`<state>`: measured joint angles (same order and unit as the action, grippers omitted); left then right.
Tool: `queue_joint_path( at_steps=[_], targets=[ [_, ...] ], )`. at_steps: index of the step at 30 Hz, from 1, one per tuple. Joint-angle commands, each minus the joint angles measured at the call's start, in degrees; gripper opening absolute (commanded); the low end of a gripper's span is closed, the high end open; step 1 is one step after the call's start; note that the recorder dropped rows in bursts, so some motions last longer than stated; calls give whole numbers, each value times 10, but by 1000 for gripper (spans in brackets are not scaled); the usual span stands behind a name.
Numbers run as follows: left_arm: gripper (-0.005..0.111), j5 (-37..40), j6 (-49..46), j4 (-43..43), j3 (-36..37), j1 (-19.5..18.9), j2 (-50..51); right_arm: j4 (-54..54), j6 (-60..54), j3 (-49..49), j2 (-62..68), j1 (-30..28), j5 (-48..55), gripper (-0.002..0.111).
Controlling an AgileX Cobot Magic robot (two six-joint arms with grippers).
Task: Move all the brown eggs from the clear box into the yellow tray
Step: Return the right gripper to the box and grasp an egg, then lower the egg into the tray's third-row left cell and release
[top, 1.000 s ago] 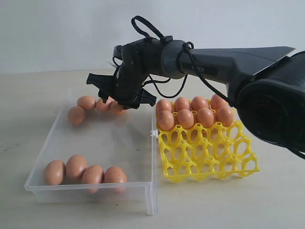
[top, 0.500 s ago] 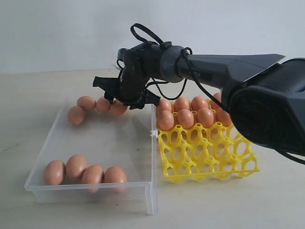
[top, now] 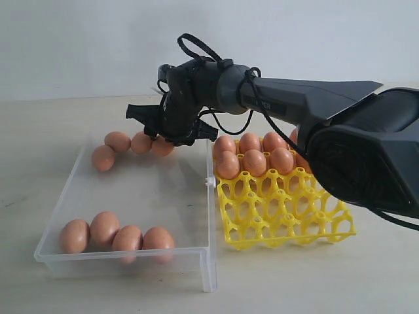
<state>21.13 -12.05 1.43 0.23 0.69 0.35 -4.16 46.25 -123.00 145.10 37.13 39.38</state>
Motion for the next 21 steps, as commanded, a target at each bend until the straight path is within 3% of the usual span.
queue_joint_path(
  at_steps=[1,5,9,11,15,19,21],
  targets=[
    [0,-3,3,0,-2,-1,-3,7,-28,-3,3,1,0,0],
    [0,-3,3,0,-2,-1,-3,-33,-85,-3,-25,9,0,0],
    [0,-3,3,0,-2,-1,-3,-17,-293,39,-68,27,-58,0],
    [0,-3,3,0,-2,-1,-3,1,-309,112,-117,32,-152,0],
    [0,-3,3,0,-2,-1,-3,38,-396,364,-258,36,-427,0],
    [0,-3,3,0,-2,-1,-3,135,-554,594,-383,36,-600,0],
    [0,-3,3,0,-2,-1,-3,169,-586,664,-422,36,-651,0]
  ],
)
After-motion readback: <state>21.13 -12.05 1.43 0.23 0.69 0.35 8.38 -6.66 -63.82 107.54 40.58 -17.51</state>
